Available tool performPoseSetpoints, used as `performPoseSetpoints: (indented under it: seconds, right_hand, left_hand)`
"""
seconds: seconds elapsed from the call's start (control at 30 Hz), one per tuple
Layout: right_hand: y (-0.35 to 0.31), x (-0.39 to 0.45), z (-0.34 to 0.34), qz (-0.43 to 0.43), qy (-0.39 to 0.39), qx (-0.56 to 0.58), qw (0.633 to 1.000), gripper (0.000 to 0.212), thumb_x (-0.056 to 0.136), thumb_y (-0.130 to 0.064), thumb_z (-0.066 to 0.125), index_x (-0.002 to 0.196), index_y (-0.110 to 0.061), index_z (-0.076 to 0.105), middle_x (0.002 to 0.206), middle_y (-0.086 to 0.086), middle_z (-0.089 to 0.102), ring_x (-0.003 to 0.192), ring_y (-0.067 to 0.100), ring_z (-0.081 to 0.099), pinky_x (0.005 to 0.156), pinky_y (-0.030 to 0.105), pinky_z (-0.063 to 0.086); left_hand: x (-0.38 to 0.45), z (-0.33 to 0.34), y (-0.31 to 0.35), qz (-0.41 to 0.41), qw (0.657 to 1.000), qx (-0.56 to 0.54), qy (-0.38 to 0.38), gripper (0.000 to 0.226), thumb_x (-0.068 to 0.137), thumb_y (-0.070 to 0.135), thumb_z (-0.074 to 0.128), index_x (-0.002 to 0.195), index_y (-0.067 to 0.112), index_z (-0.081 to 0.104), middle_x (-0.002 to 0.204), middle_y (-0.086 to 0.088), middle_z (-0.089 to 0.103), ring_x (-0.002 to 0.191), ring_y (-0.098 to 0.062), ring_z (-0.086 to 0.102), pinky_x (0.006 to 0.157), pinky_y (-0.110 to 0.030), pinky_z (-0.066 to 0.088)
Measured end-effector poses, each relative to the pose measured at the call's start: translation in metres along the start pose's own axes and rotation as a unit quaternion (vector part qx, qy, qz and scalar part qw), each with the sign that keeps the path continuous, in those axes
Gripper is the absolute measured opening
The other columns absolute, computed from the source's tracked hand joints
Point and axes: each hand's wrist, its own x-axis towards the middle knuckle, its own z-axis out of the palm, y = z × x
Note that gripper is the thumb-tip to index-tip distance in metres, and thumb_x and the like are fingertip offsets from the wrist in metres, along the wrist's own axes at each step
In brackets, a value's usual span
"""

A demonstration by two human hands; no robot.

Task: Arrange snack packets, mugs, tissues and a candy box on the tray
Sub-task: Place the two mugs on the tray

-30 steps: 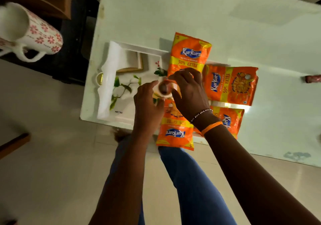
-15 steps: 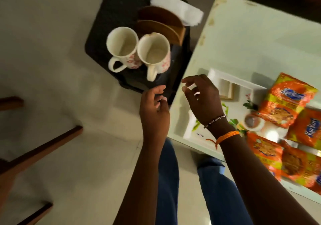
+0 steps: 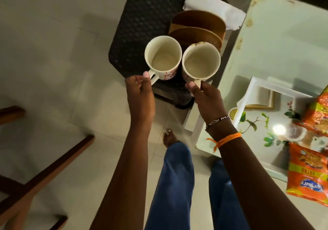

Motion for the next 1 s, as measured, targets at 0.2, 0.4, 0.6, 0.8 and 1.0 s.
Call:
performPoseSetpoints:
  seconds: [0.2, 0.4, 0.6, 0.8, 1.0]
  right_hand:
    - [-0.002, -0.003, 0.01, 0.012, 0.048, 0.078, 0.996, 0.02, 0.091, -0.025, 0.052, 0.088, -0.014, 0.068, 0.105, 0.021, 0.063, 0.087, 0.017, 0.053, 0.08, 0.038, 0.045]
    - [0.011, -0.011, -0.005, -0.027, 0.11, 0.051, 0.992, 0.019, 0.09, -0.016, 0.055, 0.08, -0.009, 0.069, 0.081, 0.007, 0.052, 0.089, 0.027, 0.054, 0.089, 0.055, 0.048]
    - [0.046, -0.04, -0.053, -0.037, 0.152, 0.031, 0.987, 0.019, 0.089, -0.016, 0.055, 0.083, -0.006, 0.07, 0.075, -0.011, 0.04, 0.095, 0.033, 0.055, 0.09, 0.054, 0.048]
    - [0.094, -0.083, -0.114, -0.012, 0.206, 0.032, 0.978, 0.017, 0.09, -0.016, 0.055, 0.086, -0.007, 0.068, 0.092, 0.008, 0.046, 0.091, 0.031, 0.058, 0.085, 0.046, 0.054]
    - [0.143, -0.108, -0.167, 0.017, 0.223, 0.029, 0.974, 0.02, 0.091, -0.016, 0.053, 0.085, -0.003, 0.066, 0.11, 0.027, 0.055, 0.095, 0.04, 0.059, 0.084, 0.053, 0.053]
  left_hand:
    - [0.017, -0.005, -0.002, 0.044, 0.992, 0.069, -0.096, 0.032, 0.095, 0.032, 0.042, 0.067, 0.026, 0.055, 0.109, -0.009, 0.061, 0.086, -0.003, 0.05, 0.064, -0.001, 0.036]
    - [-0.007, 0.001, -0.008, 0.056, 0.992, 0.062, -0.095, 0.03, 0.095, 0.031, 0.043, 0.067, 0.027, 0.055, 0.116, -0.011, 0.062, 0.103, -0.013, 0.055, 0.075, -0.013, 0.037]
    - [-0.063, 0.018, -0.021, 0.065, 0.988, 0.045, -0.134, 0.023, 0.093, 0.029, 0.048, 0.076, 0.025, 0.064, 0.107, -0.006, 0.066, 0.096, -0.007, 0.057, 0.07, 0.001, 0.037]
    - [-0.135, 0.05, -0.039, 0.045, 0.976, 0.038, -0.21, 0.022, 0.09, 0.02, 0.055, 0.102, 0.01, 0.07, 0.111, -0.01, 0.067, 0.105, -0.018, 0.06, 0.09, -0.026, 0.046]
    - [-0.197, 0.088, -0.063, 0.046, 0.968, 0.056, -0.242, 0.021, 0.09, 0.024, 0.056, 0.1, 0.014, 0.071, 0.114, -0.009, 0.066, 0.105, -0.015, 0.06, 0.091, -0.023, 0.043]
